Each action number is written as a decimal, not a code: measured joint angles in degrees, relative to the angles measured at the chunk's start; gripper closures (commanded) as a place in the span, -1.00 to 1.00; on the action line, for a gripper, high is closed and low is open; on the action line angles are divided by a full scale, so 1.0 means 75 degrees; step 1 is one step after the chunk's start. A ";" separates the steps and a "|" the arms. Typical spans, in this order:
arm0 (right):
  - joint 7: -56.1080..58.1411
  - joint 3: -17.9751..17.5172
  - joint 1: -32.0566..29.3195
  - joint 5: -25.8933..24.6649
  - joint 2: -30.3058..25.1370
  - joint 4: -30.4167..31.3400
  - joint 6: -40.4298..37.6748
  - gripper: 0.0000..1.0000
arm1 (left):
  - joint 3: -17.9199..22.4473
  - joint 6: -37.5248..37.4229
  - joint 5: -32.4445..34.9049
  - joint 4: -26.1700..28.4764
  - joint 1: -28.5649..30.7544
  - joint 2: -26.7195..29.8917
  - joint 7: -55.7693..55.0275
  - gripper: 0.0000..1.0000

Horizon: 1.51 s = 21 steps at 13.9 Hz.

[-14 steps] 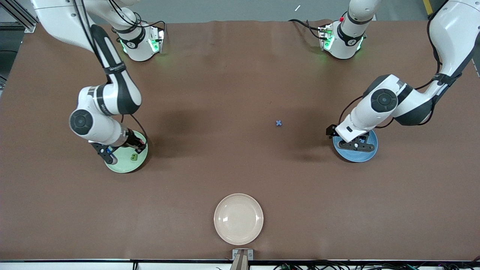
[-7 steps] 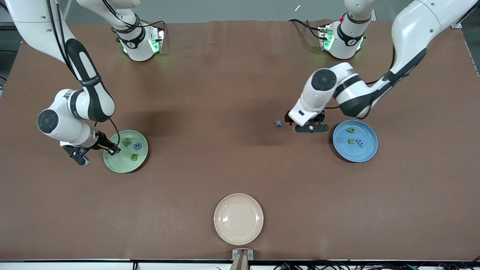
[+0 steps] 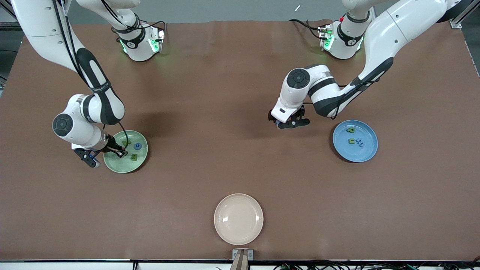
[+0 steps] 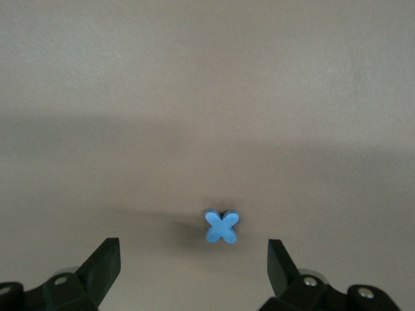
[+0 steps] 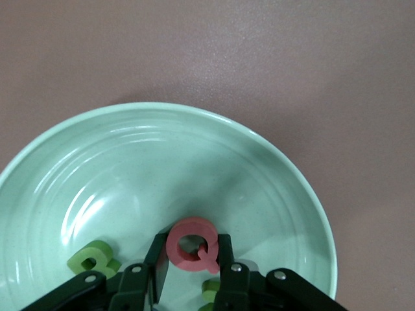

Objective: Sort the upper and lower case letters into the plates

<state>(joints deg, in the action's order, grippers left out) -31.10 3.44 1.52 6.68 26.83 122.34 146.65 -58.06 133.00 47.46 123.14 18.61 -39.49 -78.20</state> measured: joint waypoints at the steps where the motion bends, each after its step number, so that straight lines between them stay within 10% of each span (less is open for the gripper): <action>1: 0.0000 0.0000 0.0000 0.0000 0.0000 0.0000 0.0002 0.86 | 0.0088 0.0034 0.0000 -0.0032 -0.0126 -0.0006 -0.0034 -0.89; 2: -0.0001 0.0000 0.0000 0.0000 0.0001 0.0000 0.0002 0.45 | 0.0160 0.0081 0.0000 -0.0058 -0.0224 -0.0009 -0.0052 -0.81; 3: -0.0001 0.0000 0.0000 0.0000 0.0001 -0.0002 0.0001 -0.52 | 0.0228 0.0109 0.0000 -0.0082 -0.0294 -0.0016 -0.0062 -0.72; 4: -0.0001 -0.0002 0.0001 0.0000 0.0002 -0.0009 0.0001 -1.00 | 0.0271 0.0115 0.0000 -0.0095 -0.0333 -0.0048 -0.0062 -0.63; 8: 0.0001 -0.0031 0.0030 0.0000 0.0005 -0.0223 -0.0407 -1.00 | 0.0364 0.0221 0.0000 -0.0130 -0.0346 -0.0298 -0.0062 -0.53; 12: 0.0010 -0.0038 0.0065 0.0000 -0.0331 -0.1479 -0.3113 -1.00 | 0.0748 0.0434 0.0000 -0.0296 -0.0725 -0.0359 -0.0062 -0.46; 21: 0.2112 -0.0050 0.0431 -0.0644 -0.1358 -0.3178 -0.7107 -1.00 | 0.1129 0.0483 0.0000 -0.0534 -0.1244 -0.0364 -0.0191 0.32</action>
<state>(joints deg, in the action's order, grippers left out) -15.26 3.06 4.75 1.85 16.65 98.51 93.35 -49.59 136.62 47.46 119.13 9.28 -42.22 -79.64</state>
